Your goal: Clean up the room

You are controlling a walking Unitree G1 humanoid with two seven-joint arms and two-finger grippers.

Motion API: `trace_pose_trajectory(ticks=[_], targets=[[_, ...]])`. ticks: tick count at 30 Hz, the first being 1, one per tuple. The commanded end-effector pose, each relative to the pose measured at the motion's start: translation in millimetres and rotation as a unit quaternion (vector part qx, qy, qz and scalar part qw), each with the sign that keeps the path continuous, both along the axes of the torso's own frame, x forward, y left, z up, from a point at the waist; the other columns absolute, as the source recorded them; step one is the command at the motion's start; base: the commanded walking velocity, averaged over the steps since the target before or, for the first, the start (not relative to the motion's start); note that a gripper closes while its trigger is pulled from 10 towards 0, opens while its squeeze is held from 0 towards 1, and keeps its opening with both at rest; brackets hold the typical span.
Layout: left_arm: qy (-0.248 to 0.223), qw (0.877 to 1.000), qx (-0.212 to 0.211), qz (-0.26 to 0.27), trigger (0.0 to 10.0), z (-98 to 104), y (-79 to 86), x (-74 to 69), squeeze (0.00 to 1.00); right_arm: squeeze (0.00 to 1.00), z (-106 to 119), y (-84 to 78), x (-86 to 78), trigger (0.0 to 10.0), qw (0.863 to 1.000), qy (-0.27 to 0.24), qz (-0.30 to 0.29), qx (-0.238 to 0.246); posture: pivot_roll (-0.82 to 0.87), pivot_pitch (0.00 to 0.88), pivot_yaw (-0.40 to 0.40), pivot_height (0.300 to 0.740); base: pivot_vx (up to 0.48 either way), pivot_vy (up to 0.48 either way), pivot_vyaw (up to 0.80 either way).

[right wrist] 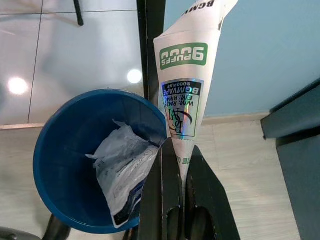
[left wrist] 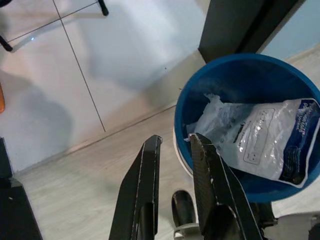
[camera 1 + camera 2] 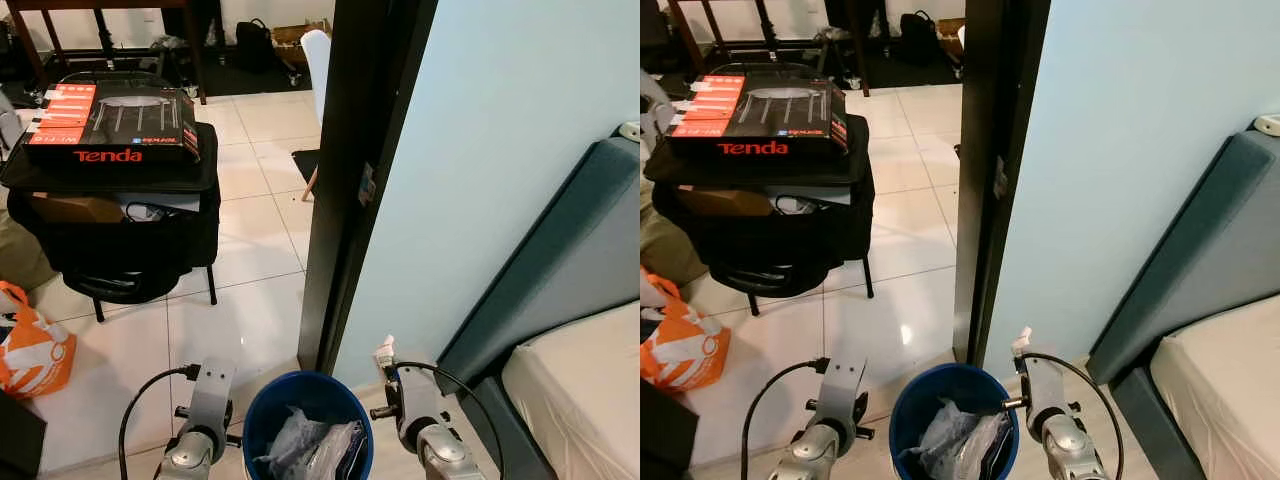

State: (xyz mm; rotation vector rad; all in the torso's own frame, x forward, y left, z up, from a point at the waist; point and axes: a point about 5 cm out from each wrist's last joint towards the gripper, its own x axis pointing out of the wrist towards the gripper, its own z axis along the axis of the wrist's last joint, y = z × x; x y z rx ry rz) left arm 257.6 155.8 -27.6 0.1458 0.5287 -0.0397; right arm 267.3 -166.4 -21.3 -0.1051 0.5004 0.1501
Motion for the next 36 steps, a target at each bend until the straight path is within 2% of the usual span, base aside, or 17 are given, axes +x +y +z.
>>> trace_pose_trajectory(ticks=[1, 6, 9, 12, 16, 21, 23, 26, 27, 31, 36], targets=[[0.022, 1.0, 0.001, 0.002, 10.0, -7, 0.1, -5.8, 0.0, 0.0, -2, 0.1, -1.5, 10.0, 1.0, 0.01, 0.012, -0.009, 0.03, 0.097, -0.06, 0.74, 0.0, 0.0, 0.0], [0.021, 1.0, 0.009, -0.009, 10.0, -4, 2.0, -2.5, 0.0, 0.0, 2, 6.7, 5.3, 10.0, 0.999, 0.018, 0.046, -0.018, 0.03, 0.099, -0.065, 0.74, 0.0, 0.0, 0.0], [0.009, 0.999, 0.022, -0.039, 10.0, 1, 5.5, 2.5, 0.0, 0.0, 7, 16.2, 13.4, 10.0, 0.996, 0.022, 0.081, -0.01, 0.03, 0.098, -0.069, 0.74, 0.0, 0.0, 0.0], [0.005, 0.998, 0.028, -0.052, 10.0, 2, 6.2, 3.3, 0.0, 0.0, 9, 19.0, 15.3, 10.0, 0.995, 0.021, 0.094, -0.008, 0.03, 0.099, -0.07, 0.74, 0.0, 0.0, 0.0], [-0.009, 0.993, 0.054, -0.103, 10.0, 9, 9.9, 7.2, 0.0, 0.0, 14, 30.0, 20.9, 10.0, 0.988, 0.029, 0.151, -0.023, 0.04, 0.097, -0.082, 0.74, 0.0, 0.0, 0.0], [-0.011, 0.994, 0.049, -0.099, 10.0, 10, 10.5, 8.4, 0.0, 0.0, 14, 30.7, 21.9, 10.0, 0.988, 0.033, 0.151, -0.027, 0.04, 0.094, -0.082, 0.74, 0.0, 0.0, 0.0], [-0.006, 0.997, 0.025, -0.074, 10.0, 9, 9.1, 7.6, 0.0, 0.0, 13, 32.0, 20.5, 10.0, 0.987, 0.033, 0.153, -0.03, 0.04, 0.089, -0.077, 0.74, 0.0, 0.0, 0.0], [-0.001, 0.998, 0.019, -0.063, 10.0, 7, 7.6, 6.9, 0.0, 0.0, 12, 32.6, 19.3, 10.0, 0.987, 0.033, 0.154, -0.029, 0.04, 0.089, -0.074, 0.74, 0.0, -0.32, 0.0], [0.005, 0.999, 0.005, -0.051, 10.0, 6, 5.2, 5.8, 0.0, 0.0, 11, 32.9, 18.0, 10.0, 0.987, 0.034, 0.156, -0.028, 0.04, 0.089, -0.073, 0.74, 0.0, -0.48, 0.0], [0.008, 0.999, 0.002, -0.046, 10.0, 5, 2.7, 5.2, 0.0, 0.0, 10, 33.0, 16.8, 10.0, 0.986, 0.036, 0.158, -0.027, 0.03, 0.09, -0.073, 0.74, 0.0, -0.48, 0.0], [0.011, 0.999, 0.004, -0.051, 10.0, 5, -3.1, 7.0, 0.0, 0.0, 8, 31.6, 15.1, 10.0, 0.985, 0.043, 0.165, -0.028, 0.03, 0.095, -0.081, 0.74, 0.0, 0.0, 0.0]])
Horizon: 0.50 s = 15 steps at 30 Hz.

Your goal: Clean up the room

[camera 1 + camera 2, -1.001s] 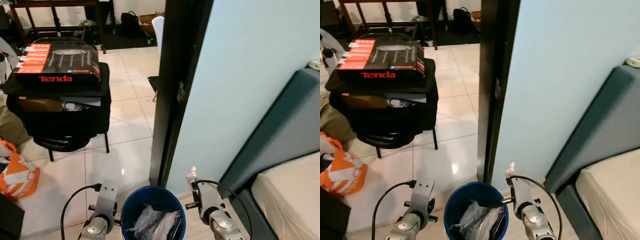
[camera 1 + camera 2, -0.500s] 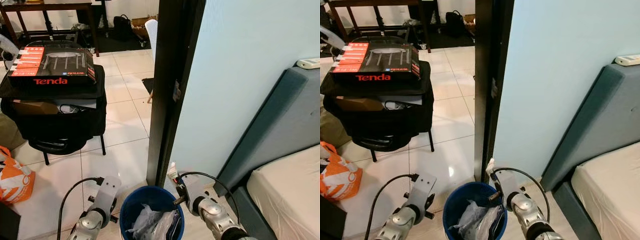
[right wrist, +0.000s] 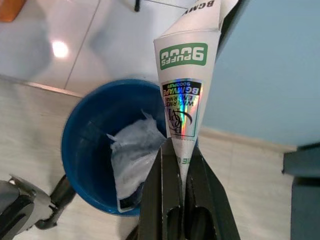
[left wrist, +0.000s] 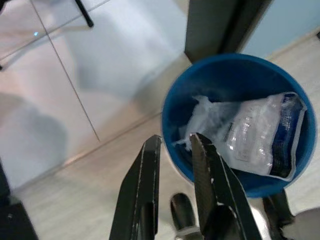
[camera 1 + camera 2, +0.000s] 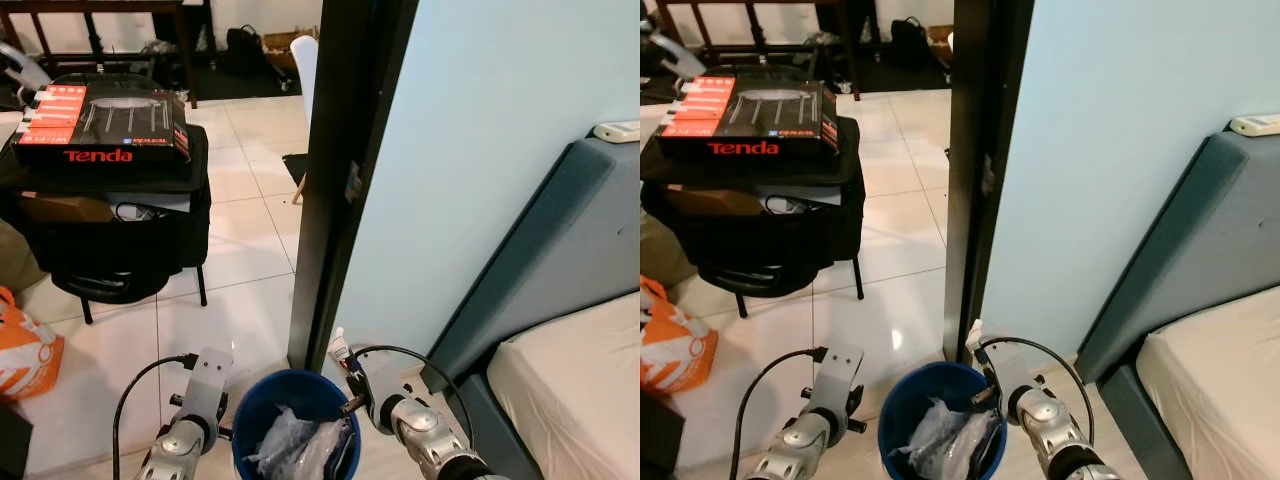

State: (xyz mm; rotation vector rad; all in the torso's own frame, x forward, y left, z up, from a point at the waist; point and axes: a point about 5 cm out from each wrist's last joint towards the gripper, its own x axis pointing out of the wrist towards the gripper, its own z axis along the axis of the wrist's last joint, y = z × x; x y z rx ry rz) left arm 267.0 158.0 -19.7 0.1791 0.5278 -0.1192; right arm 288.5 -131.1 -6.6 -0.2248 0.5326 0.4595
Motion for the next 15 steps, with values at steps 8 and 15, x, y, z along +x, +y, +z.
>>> trace_pose_trajectory(ticks=[8, 15], targets=[[-0.008, 0.998, 0.024, -0.054, 10.0, 4, -2.8, 2.4, 0.0, 0.0, -3, -2.1, -2.4, 10.0, 0.999, 0.018, 0.025, -0.011, 0.03, 0.105, -0.087, 0.74, 0.0, 0.0, 0.0], [-0.026, 0.989, 0.072, -0.126, 10.0, 13, 2.2, 7.6, 0.0, 0.0, 2, 2.9, 1.7, 10.0, 0.998, 0.019, 0.056, -0.016, 0.04, 0.117, -0.091, 0.74, 0.0, 0.0, 0.0]])
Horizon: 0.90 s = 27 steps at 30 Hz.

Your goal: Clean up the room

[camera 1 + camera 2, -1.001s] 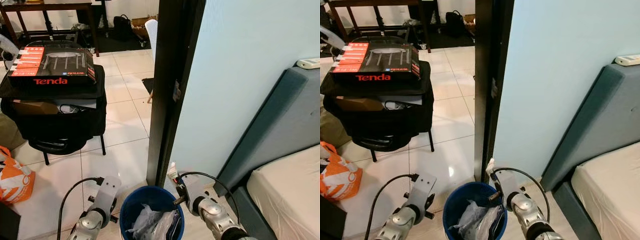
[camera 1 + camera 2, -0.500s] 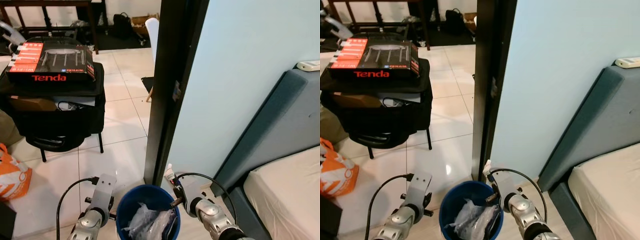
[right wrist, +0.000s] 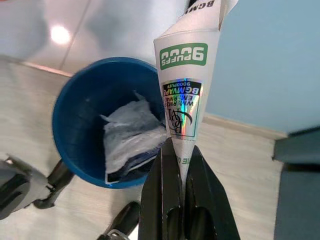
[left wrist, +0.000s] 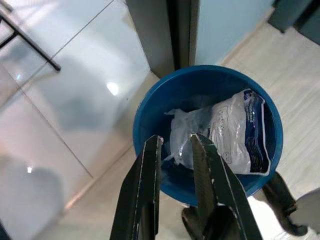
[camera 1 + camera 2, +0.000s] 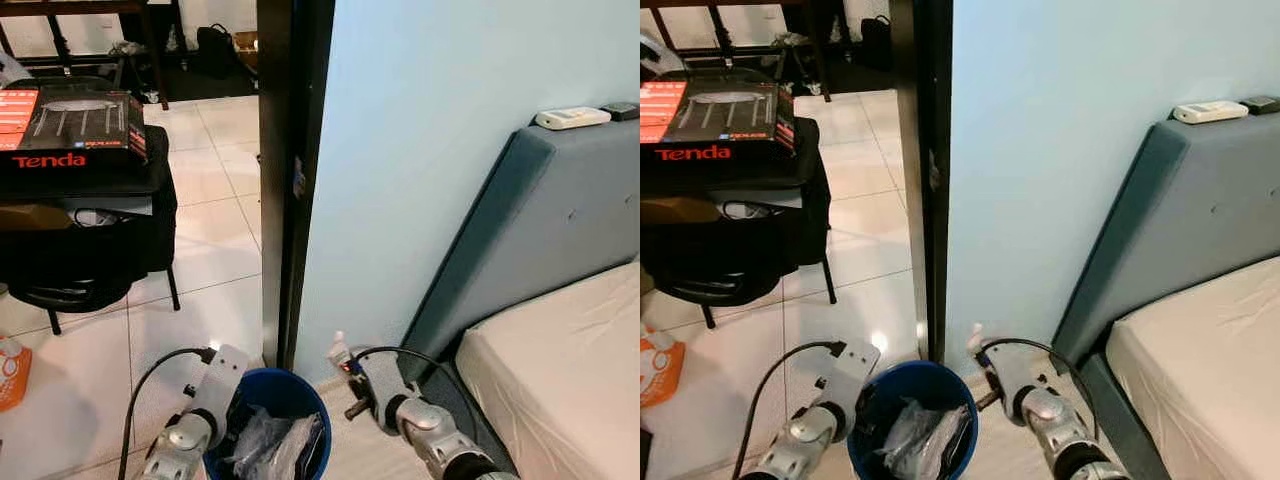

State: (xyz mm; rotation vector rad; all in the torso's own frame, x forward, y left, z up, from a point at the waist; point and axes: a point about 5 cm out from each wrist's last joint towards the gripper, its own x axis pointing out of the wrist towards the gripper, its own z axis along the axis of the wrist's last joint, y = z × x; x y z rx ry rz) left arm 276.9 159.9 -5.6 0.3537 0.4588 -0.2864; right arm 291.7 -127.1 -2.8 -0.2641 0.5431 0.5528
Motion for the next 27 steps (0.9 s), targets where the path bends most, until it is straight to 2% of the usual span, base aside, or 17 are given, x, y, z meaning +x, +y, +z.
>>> trace_pose_trajectory(ticks=[1, 2, 4, 5, 6, 8, 9, 11, 16, 20, 21, 27], targets=[[-0.007, 0.999, 0.016, -0.038, 10.0, 3, -0.2, -0.2, 0.0, 0.0, -1, 1.0, -0.9, 10.0, 1.0, 0.012, 0.014, -0.005, 0.04, 0.121, -0.092, 0.74, 0.0, 0.0, 0.0], [-0.017, 0.997, 0.021, -0.071, 10.0, 7, -3.3, 0.8, 0.0, 0.0, -1, 3.8, -0.6, 10.0, 0.999, 0.016, 0.028, -0.001, 0.04, 0.122, -0.093, 0.74, 0.0, 0.0, 0.0], [-0.017, 0.997, 0.021, -0.071, 10.0, 7, -3.3, 0.8, 0.0, 0.0, -1, 3.8, -0.6, 10.0, 0.999, 0.016, 0.028, -0.001, 0.04, 0.122, -0.093, 0.74, 0.0, 0.0, 0.0], [-0.033, 0.982, 0.04, -0.18, 10.0, 12, -15.8, -3.0, 0.0, 0.0, 1, 9.6, -0.2, 10.0, 0.998, 0.021, 0.061, -0.003, 0.04, 0.131, -0.094, 0.74, 0.0, 0.0, 0.0], [-0.033, 0.982, 0.04, -0.18, 10.0, 12, -15.8, -3.0, 0.0, 0.0, 1, 9.6, -0.2, 10.0, 0.998, 0.021, 0.061, -0.003, 0.04, 0.131, -0.094, 0.74, 0.0, 0.0, 0.0], [-0.039, 0.96, 0.064, -0.27, 10.0, 14, -25.5, -9.6, 0.0, 0.0, 3, 13.3, 1.4, 10.0, 0.996, 0.018, 0.082, -0.017, 0.04, 0.139, -0.093, 0.74, 0.0, 0.0, 0.0], [-0.039, 0.96, 0.064, -0.27, 10.0, 14, -25.5, -9.6, 0.0, 0.0, 3, 13.3, 1.4, 10.0, 0.996, 0.018, 0.082, -0.017, 0.04, 0.139, -0.093, 0.74, 0.0, 0.0, 0.0], [-0.045, 0.947, 0.082, -0.307, 10.0, 15, -29.1, -11.7, 0.0, 0.0, 4, 14.2, 3.3, 10.0, 0.996, 0.017, 0.086, -0.026, 0.05, 0.154, -0.089, 0.74, 0.0, 0.0, 0.0], [-0.06, 0.942, 0.081, -0.32, 10.0, 21, -32.2, -10.7, 0.0, 0.0, 5, 13.3, 6.2, 10.0, 0.996, 0.018, 0.078, -0.03, 0.07, 0.171, -0.094, 0.74, 0.0, 0.0, 0.0], [-0.082, 0.934, 0.082, -0.339, 10.0, 30, -35.6, -11.7, 0.0, 0.0, 8, 17.5, 8.0, 10.0, 0.994, 0.007, 0.105, -0.043, 0.1, 0.203, -0.099, 0.74, 0.0, 0.0, 0.0], [-0.098, 0.928, 0.088, -0.349, 10.0, 37, -36.4, -12.6, 0.0, 0.0, 11, 21.8, 8.7, 10.0, 0.99, -0.004, 0.131, -0.051, 0.11, 0.217, -0.098, 0.74, 0.0, 0.0, 0.0], [-0.109, 0.925, 0.082, -0.354, 10.0, 44, -33.3, -12.3, 0.0, 0.0, 14, 26.7, 10.8, 10.0, 0.987, -0.016, 0.151, -0.055, 0.12, 0.218, -0.096, 0.74, 0.0, 0.0, 0.0]])
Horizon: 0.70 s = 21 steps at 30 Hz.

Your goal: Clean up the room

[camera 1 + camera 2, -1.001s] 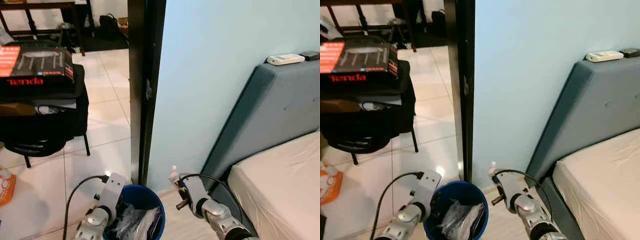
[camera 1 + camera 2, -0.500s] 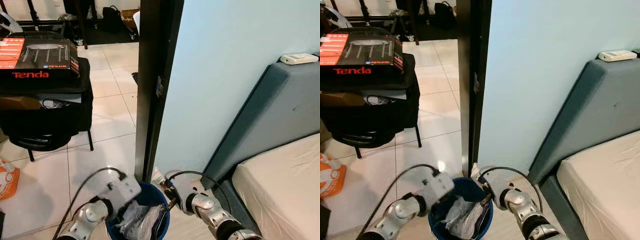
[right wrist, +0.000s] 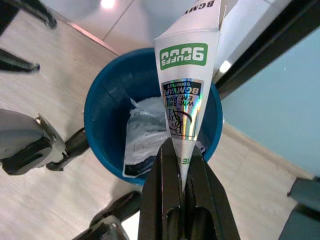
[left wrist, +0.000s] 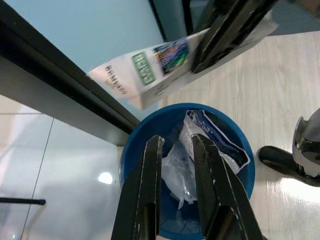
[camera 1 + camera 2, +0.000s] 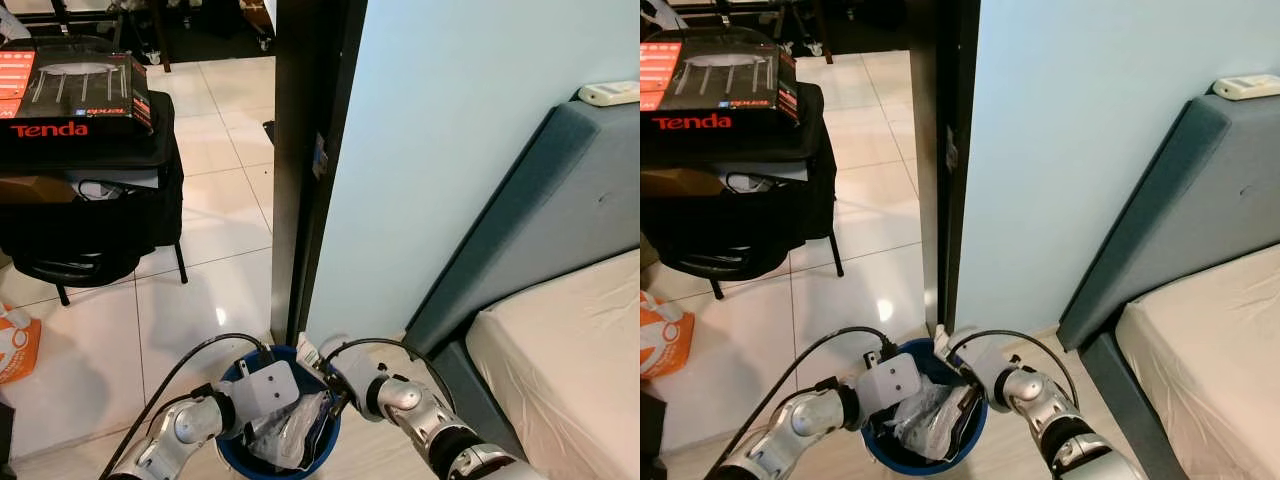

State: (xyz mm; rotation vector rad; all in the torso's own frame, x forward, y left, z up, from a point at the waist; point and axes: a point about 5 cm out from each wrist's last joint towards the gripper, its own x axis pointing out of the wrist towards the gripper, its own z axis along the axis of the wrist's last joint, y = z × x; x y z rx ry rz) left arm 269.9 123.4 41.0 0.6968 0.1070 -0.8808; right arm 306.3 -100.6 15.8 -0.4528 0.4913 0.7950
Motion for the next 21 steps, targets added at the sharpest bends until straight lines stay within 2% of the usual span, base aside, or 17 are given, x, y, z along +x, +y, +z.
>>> trace_pose_trajectory(ticks=[1, 5, 6, 7, 8, 10, 12, 14, 15, 21], targets=[[0.007, 1.0, 0.004, -0.011, 10.0, -2, 4.0, -5.7, 0.0, 0.0, -3, 0.3, -2.7, 10.0, 1.0, 0.003, 0.006, -0.005, 0.12, 0.217, -0.096, 0.74, 0.0, 0.0, 0.0], [0.014, 1.0, -0.01, -0.014, 10.0, 0, 4.1, -7.4, 0.0, 0.0, -1, -0.1, -0.7, 10.0, 1.0, -0.002, -0.002, -0.002, 0.12, 0.215, -0.096, 0.74, 0.0, 0.0, 0.0], [0.022, 0.999, -0.031, -0.014, 10.0, 3, 2.9, -8.8, 0.0, 0.0, -1, -0.3, -0.1, 10.0, 1.0, -0.003, -0.005, 0.0, 0.12, 0.214, -0.096, 0.74, 0.0, 0.0, 0.0], [0.022, 0.999, -0.031, -0.014, 10.0, 3, 2.9, -8.8, 0.0, 0.0, -1, -0.3, -0.1, 10.0, 1.0, -0.003, -0.005, 0.0, 0.12, 0.214, -0.096, 0.74, 0.0, 0.0, 0.0], [0.036, 0.996, -0.083, -0.025, 10.0, 10, -1.3, -13.5, 0.0, 0.0, -1, -0.2, -0.2, 10.0, 1.0, -0.003, 0.0, -0.002, 0.12, 0.214, -0.098, 0.74, 0.0, 0.0, 0.0], [0.039, 0.994, -0.094, -0.028, 10.0, 12, -2.2, -14.8, 0.0, 0.0, -1, 0.0, -0.4, 10.0, 1.0, -0.003, 0.002, -0.003, 0.12, 0.214, -0.098, 0.74, 0.0, 0.0, 0.0], [0.051, 0.989, -0.134, -0.029, 10.0, 20, -5.1, -17.8, 0.0, 0.0, -2, -0.8, -1.5, 10.0, 1.0, 0.0, 0.008, -0.008, 0.12, 0.215, -0.097, 0.74, 0.0, 0.0, 0.0], [0.048, 0.988, -0.147, -0.029, 10.0, 24, -5.9, -18.4, 0.0, 0.0, -2, -1.1, -1.9, 10.0, 1.0, 0.002, 0.01, -0.01, 0.12, 0.215, -0.097, 0.74, 0.0, 0.0, 0.0], [0.045, 0.984, -0.171, -0.024, 10.0, 31, -7.3, -18.7, 0.0, 0.0, -3, -2.2, -2.6, 10.0, 1.0, 0.003, 0.011, -0.01, 0.13, 0.216, -0.098, 0.74, 0.0, 0.0, 0.0], [0.048, 0.984, -0.17, -0.039, 10.0, 32, -9.6, -23.8, 0.0, 0.0, -5, -3.0, -5.1, 10.0, 1.0, 0.01, 0.016, -0.008, 0.13, 0.216, -0.099, 0.74, 0.0, 0.0, 0.0]])
